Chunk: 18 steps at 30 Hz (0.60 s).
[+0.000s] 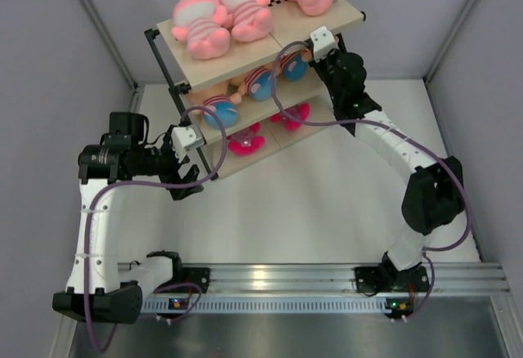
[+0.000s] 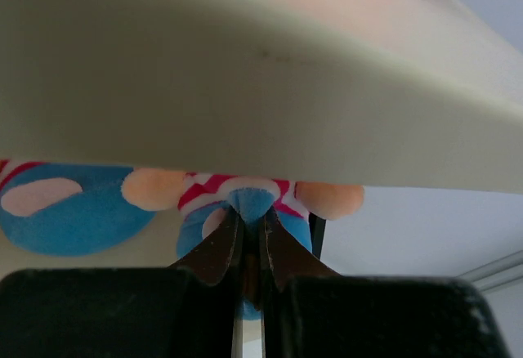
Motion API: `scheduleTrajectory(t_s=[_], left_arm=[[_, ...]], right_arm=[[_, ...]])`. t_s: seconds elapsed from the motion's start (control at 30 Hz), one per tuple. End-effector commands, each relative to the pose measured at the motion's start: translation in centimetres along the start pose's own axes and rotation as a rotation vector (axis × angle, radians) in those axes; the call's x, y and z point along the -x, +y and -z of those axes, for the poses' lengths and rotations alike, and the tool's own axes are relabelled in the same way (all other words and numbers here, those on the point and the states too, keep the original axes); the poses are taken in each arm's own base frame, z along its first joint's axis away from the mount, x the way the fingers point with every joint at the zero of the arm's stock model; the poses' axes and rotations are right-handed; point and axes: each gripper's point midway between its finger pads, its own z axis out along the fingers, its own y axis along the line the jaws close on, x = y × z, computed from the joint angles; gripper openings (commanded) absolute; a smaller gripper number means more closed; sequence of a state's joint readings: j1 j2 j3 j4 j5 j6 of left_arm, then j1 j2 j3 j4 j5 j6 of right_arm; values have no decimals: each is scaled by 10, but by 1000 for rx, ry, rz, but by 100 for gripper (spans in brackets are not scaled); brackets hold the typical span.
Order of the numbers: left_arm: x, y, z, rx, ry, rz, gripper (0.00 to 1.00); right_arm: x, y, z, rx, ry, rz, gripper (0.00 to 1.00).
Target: Place and organize the stuffed toys onto the shelf
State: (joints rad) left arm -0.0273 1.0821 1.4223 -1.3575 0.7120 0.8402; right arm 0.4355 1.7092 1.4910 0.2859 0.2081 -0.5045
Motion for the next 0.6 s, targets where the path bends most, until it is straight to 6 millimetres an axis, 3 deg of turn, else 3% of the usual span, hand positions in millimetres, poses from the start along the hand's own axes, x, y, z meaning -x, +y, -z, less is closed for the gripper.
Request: scheduleTrajectory(t_s=[0.0, 0.13, 0.33, 0.43, 0.47, 0.57], left_arm=[[-3, -3, 2, 4, 4, -11, 97], [-4, -4, 1, 0, 4, -6, 96], [-3, -4, 1, 1, 2, -9, 96], [-5, -4, 1, 2, 6, -6, 96], [-5, -4, 1, 3, 6, -7, 97], [-5, -5, 1, 2, 6, -8, 97]], right_arm=[[43, -33, -7, -110, -96, -46, 0], [34, -31, -12, -121, -66, -50, 0], [14, -5, -24, -24, -10, -68, 0], [9, -5, -22, -29, -2, -97, 20], [4, -5, -22, -39, 9, -102, 36], [2, -12, -16, -63, 10, -128, 55]])
